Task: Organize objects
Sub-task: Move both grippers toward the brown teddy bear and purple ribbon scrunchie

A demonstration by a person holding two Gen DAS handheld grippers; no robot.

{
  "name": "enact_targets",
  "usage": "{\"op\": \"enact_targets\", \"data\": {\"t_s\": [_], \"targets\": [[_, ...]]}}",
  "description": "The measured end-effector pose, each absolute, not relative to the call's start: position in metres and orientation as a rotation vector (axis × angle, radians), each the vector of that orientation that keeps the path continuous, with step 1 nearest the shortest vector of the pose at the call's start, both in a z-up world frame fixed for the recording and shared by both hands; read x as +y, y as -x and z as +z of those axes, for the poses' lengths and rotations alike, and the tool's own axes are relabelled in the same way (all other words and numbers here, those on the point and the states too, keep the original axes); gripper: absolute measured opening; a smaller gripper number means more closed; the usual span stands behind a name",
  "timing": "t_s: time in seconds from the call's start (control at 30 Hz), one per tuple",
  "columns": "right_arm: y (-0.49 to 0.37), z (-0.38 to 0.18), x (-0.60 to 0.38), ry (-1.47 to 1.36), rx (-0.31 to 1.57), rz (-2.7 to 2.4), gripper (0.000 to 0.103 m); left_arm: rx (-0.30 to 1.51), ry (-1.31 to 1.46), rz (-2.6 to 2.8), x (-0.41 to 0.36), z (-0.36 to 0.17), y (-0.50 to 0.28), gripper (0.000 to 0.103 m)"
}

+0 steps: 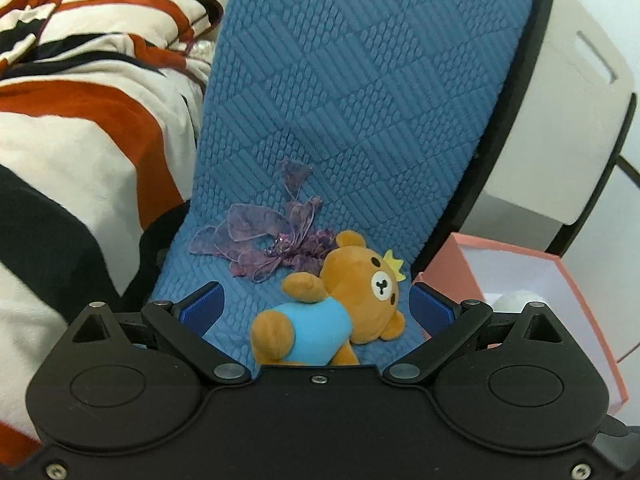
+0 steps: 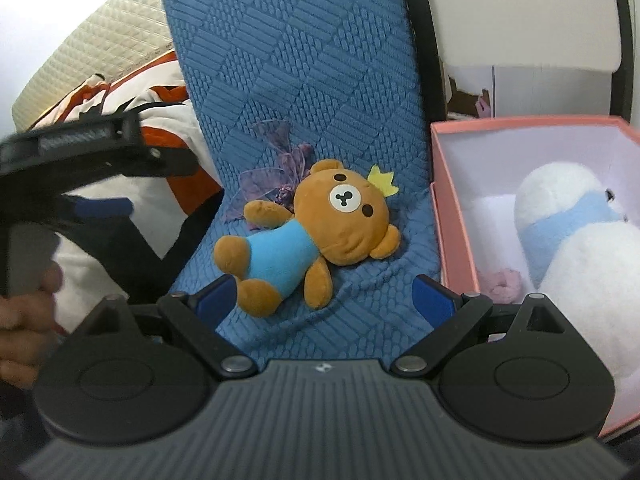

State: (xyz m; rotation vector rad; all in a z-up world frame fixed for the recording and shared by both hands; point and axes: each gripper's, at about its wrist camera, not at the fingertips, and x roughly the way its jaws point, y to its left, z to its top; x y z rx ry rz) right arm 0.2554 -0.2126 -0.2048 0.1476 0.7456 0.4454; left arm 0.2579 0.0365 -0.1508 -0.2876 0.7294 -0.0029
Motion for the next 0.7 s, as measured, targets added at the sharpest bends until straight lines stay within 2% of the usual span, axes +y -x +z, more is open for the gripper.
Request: {"op": "enact_targets", "data": {"t_s": [0.47, 0.7], "targets": [[-0.316, -0.229, -0.189, -0.239, 0.840, 0.444, 0.096, 0.814, 0.319, -0.010, 0.061, -0.195, -0.341, 0.099], [-0.354, -0.249, -0.173, -0.255, 0.888, 0.441, 0.095, 0.907, 0.293, 0.036, 0.073, -0.222, -0.393, 0.092]]}}
